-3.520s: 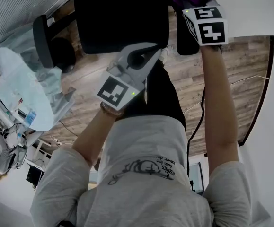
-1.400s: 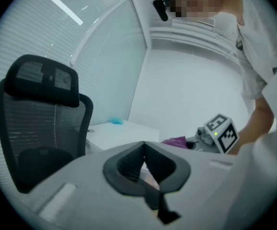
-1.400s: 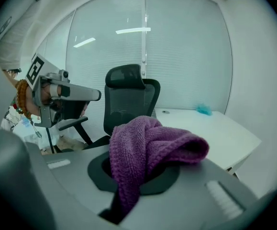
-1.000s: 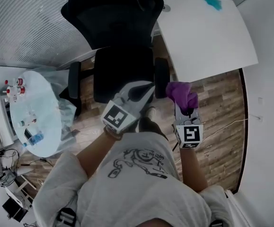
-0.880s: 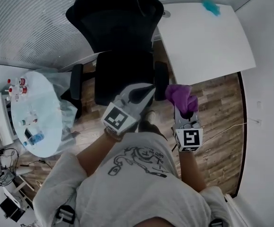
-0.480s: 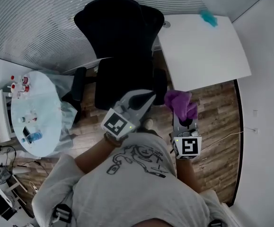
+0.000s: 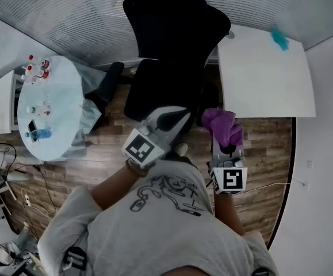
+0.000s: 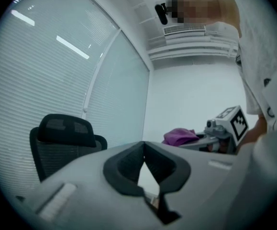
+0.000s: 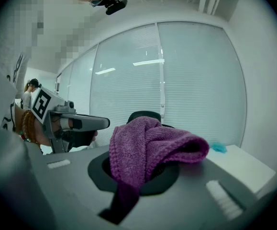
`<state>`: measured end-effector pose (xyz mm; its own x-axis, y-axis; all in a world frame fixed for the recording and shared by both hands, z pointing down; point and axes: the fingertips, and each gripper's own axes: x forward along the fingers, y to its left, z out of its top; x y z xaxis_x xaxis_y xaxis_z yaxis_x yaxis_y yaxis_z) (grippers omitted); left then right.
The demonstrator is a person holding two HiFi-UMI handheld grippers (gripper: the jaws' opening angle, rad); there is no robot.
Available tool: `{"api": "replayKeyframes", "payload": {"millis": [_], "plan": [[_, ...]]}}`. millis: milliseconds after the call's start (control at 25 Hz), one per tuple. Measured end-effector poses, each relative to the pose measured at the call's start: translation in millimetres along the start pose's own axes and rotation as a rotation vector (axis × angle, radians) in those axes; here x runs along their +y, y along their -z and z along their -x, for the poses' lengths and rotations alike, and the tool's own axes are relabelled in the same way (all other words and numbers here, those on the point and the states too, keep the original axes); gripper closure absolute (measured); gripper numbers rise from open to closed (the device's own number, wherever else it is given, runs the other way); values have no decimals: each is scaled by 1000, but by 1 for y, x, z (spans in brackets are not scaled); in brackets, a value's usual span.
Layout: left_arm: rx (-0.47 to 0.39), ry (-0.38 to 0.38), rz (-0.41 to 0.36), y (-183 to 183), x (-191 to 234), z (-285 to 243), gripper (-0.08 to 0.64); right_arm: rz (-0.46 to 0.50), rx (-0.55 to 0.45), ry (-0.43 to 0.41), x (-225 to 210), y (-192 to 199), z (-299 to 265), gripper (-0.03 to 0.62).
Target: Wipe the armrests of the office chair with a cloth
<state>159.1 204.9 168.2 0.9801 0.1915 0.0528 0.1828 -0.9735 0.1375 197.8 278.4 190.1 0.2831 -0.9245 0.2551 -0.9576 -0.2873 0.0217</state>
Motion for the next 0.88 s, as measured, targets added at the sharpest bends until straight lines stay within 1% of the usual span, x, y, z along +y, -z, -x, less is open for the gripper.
{"api": "replayKeyframes", "payload": {"millis": [160,440,560,720,880], "plan": [[-7,-79,8,1,7,29,560,23,-19,-90,28,-7,-12,560],[-19,-173,32,10,18,73,560,70,-45,-223,83,-19,-32,560],[-10,-205,26,14,23,90,560,87,-55,-269,106,-25,-36,560],[-16,-248,17,10,38,121,560,73,-85,-312,141,-40,-46,560],[-39,-314,30,8,62,161,560,118,-69,-375,180,-41,-62,560]]}}
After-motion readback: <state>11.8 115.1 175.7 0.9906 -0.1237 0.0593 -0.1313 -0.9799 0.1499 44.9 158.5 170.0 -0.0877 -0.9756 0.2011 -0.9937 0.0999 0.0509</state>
